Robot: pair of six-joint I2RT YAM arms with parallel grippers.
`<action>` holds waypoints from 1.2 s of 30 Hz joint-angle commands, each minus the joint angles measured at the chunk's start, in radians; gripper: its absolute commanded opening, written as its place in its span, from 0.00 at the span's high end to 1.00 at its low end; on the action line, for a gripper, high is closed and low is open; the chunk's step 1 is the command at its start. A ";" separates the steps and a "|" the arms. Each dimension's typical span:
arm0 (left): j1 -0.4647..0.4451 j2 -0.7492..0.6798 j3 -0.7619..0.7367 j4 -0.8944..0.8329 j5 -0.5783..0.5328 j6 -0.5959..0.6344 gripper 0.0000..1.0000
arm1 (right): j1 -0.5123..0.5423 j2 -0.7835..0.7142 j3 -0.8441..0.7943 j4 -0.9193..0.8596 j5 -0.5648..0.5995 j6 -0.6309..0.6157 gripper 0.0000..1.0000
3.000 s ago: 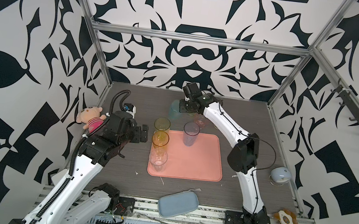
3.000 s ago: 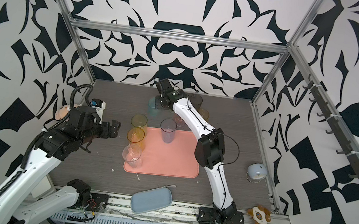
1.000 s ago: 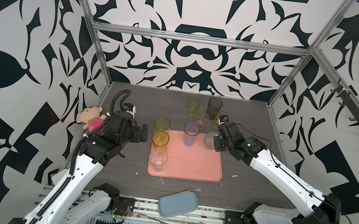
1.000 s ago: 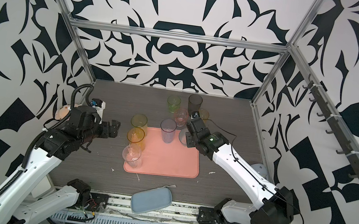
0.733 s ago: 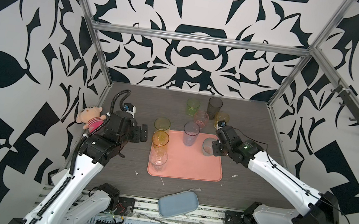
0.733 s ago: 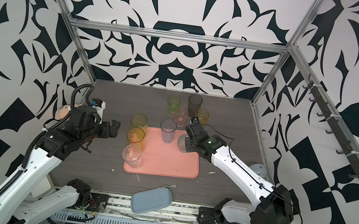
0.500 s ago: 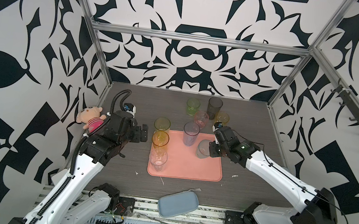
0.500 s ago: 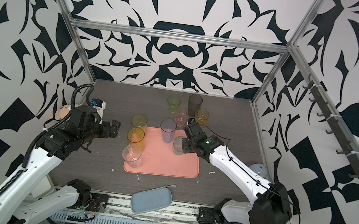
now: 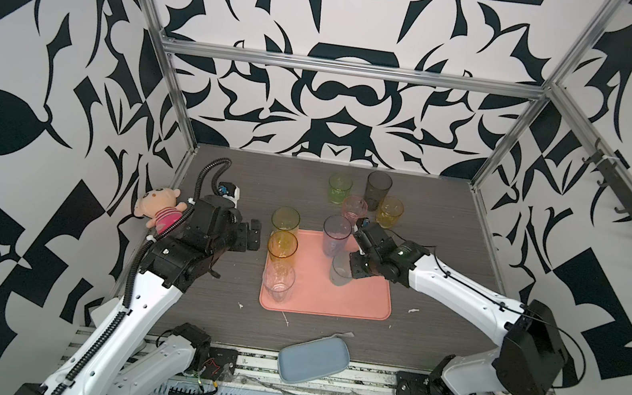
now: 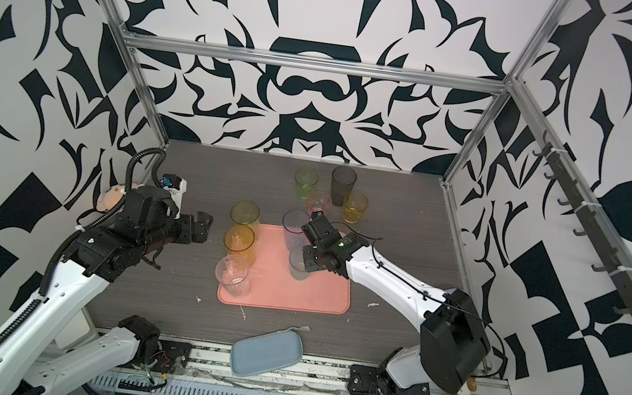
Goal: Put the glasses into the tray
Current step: 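Carry the teal glass with the right gripper over the pink tray, then lower the teal glass onto the tray beside the blue glass and open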
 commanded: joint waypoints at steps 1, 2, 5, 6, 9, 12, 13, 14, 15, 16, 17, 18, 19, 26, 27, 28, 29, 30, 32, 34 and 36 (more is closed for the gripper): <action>0.003 -0.003 -0.008 -0.004 0.007 0.002 0.01 | 0.017 0.008 0.058 -0.003 0.058 0.028 1.00; 0.002 -0.002 -0.007 -0.004 0.006 0.002 0.01 | 0.020 0.015 0.066 -0.008 0.064 0.029 1.00; 0.003 -0.002 -0.007 -0.003 0.008 0.002 0.01 | 0.022 0.029 0.084 -0.019 0.074 0.036 1.00; 0.003 -0.002 -0.007 -0.003 0.007 0.001 0.00 | 0.024 0.032 0.088 -0.017 0.075 0.038 1.00; 0.003 -0.002 -0.008 -0.003 0.007 0.002 0.01 | 0.026 0.041 0.093 -0.007 0.065 0.039 1.00; 0.002 -0.002 -0.007 -0.002 0.007 0.002 0.01 | 0.027 0.056 0.102 -0.008 0.053 0.047 1.00; 0.003 -0.002 -0.008 -0.002 0.009 0.002 0.01 | 0.029 0.061 0.106 -0.007 0.050 0.050 1.00; 0.003 -0.002 -0.008 -0.004 0.008 0.002 0.01 | 0.030 0.065 0.108 -0.007 0.046 0.051 1.00; 0.003 0.000 -0.008 -0.003 0.006 0.002 0.01 | 0.032 0.068 0.112 -0.007 0.046 0.053 1.00; 0.003 0.000 -0.008 -0.004 0.007 0.002 0.01 | 0.032 0.071 0.114 -0.009 0.045 0.055 1.00; 0.002 0.000 -0.007 -0.003 0.006 0.002 0.01 | 0.033 0.075 0.118 -0.010 0.044 0.057 1.00; 0.003 0.000 -0.008 -0.003 0.007 0.002 0.00 | 0.033 0.076 0.119 -0.014 0.044 0.057 1.00; 0.003 0.001 -0.007 -0.004 0.007 0.002 0.00 | 0.033 0.078 0.122 -0.016 0.044 0.059 1.00; 0.003 0.001 -0.006 -0.004 0.006 0.002 0.00 | 0.033 0.112 0.155 -0.052 0.043 0.082 1.00; 0.002 0.001 -0.007 -0.005 0.006 0.002 0.01 | 0.033 0.118 0.158 -0.057 0.042 0.082 1.00; 0.003 0.001 -0.006 -0.004 0.006 0.002 0.01 | 0.033 0.120 0.160 -0.059 0.037 0.082 1.00; 0.003 0.001 -0.005 -0.005 0.006 0.002 0.01 | 0.033 0.123 0.162 -0.059 0.033 0.081 1.00; 0.003 0.001 -0.007 -0.004 0.007 0.002 0.01 | 0.033 0.124 0.161 -0.058 0.033 0.081 1.00; 0.003 0.001 -0.005 -0.004 0.008 0.002 0.01 | 0.033 0.126 0.159 -0.058 0.033 0.081 1.00; 0.002 0.001 -0.005 -0.005 0.009 0.002 0.01 | 0.033 0.129 0.159 -0.058 0.033 0.082 1.00; 0.002 0.000 -0.005 -0.004 0.010 0.002 0.00 | 0.033 0.132 0.162 -0.059 0.034 0.082 0.98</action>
